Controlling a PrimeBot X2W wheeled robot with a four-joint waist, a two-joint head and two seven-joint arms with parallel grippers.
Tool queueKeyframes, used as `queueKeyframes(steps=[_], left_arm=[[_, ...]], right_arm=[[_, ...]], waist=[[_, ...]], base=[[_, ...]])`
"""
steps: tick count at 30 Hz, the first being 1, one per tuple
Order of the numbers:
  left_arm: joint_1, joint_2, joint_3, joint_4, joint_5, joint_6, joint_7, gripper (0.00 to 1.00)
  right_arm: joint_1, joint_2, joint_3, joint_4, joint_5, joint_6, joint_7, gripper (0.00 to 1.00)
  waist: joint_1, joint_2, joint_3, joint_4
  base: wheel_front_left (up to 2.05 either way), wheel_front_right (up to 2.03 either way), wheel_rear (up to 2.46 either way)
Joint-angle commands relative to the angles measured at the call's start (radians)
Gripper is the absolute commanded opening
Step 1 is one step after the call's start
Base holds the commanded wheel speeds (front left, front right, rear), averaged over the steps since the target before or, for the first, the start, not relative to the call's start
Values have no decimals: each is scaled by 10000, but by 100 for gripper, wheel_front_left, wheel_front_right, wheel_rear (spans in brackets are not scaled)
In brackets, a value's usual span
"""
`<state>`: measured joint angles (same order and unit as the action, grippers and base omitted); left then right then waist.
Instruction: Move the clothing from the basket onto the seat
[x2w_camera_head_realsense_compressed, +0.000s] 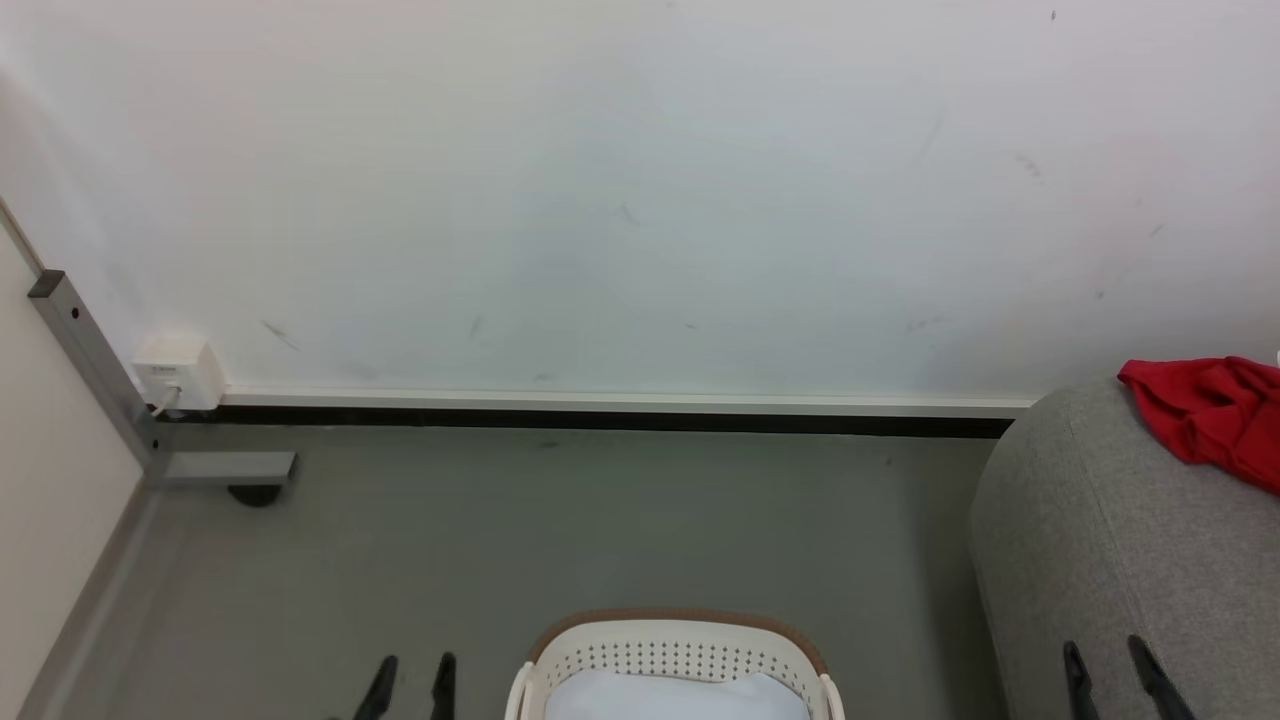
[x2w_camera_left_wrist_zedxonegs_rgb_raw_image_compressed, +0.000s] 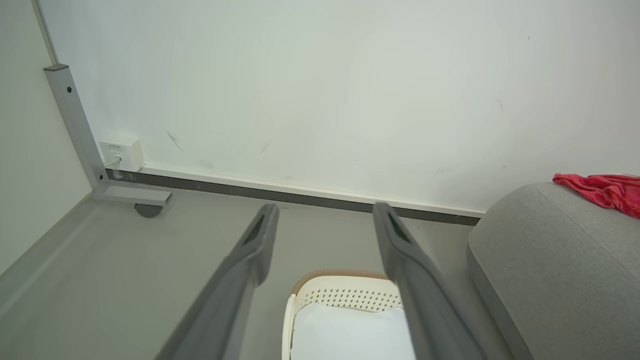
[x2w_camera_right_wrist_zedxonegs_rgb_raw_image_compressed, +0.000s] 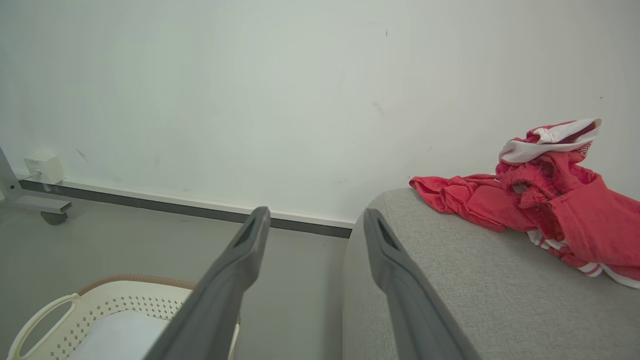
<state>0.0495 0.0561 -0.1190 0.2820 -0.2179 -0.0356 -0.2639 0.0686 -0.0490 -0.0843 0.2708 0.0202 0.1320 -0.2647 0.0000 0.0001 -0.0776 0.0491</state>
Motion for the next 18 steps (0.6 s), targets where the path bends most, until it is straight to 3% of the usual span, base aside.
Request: queueKeyframes(steps=[1, 4, 18], left_arm=[[19, -10, -3, 77, -16, -2, 10, 0], [136, -56, -32, 346, -42, 7, 31, 0], [-196, -54, 403, 230, -2456, -163, 700, 0]], right_arm=[[-3, 19, -5, 83, 16, 0, 9, 0], [62, 103, 2, 355, 41, 0, 27, 0], [-303, 77, -84, 263, 2802, -3, 715, 0]], waist=[[0, -1, 1, 1], [0, -1, 2, 4], [0, -1, 86, -48]], base=[[0, 0, 0], [0, 0, 0], [0, 0, 0]])
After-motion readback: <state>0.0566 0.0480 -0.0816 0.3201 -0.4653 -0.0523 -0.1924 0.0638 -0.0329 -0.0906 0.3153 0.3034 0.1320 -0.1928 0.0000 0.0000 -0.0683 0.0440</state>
